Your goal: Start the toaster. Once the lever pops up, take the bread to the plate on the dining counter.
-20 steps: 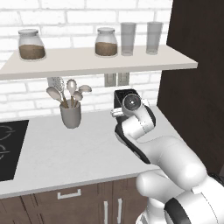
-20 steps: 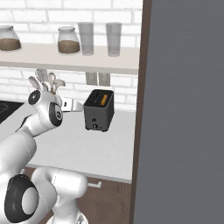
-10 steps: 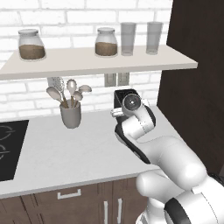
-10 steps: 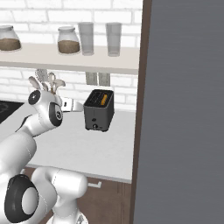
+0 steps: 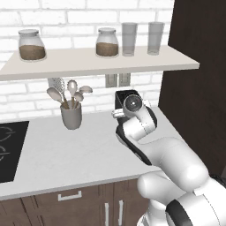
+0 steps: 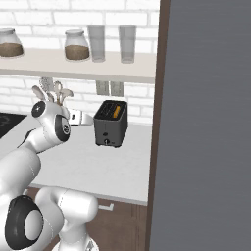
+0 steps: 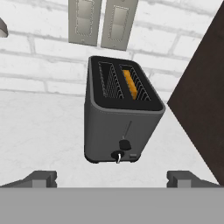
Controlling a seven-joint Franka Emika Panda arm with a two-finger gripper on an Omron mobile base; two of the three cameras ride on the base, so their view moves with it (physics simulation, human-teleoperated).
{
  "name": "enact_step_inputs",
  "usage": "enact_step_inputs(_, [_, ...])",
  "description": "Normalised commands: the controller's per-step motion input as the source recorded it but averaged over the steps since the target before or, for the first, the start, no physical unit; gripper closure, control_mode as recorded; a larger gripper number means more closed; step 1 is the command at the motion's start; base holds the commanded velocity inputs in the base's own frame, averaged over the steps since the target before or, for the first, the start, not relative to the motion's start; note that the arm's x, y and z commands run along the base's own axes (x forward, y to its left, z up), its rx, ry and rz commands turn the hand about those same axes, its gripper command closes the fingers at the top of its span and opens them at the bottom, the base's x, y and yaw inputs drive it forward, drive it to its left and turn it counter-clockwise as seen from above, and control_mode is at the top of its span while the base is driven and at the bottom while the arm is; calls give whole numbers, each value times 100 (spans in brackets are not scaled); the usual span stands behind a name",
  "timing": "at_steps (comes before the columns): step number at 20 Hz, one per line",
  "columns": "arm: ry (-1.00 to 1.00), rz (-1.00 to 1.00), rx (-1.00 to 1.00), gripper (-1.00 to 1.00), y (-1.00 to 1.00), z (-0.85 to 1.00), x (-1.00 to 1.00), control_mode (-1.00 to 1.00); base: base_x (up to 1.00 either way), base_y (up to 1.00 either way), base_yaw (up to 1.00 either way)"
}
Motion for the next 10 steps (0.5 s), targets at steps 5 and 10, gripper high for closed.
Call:
enact_step_inputs(5, [0,0,0,-100,0,0,0,-100,0,0,0])
enact_step_inputs(10, [0,0,0,-100,0,0,0,-100,0,0,0])
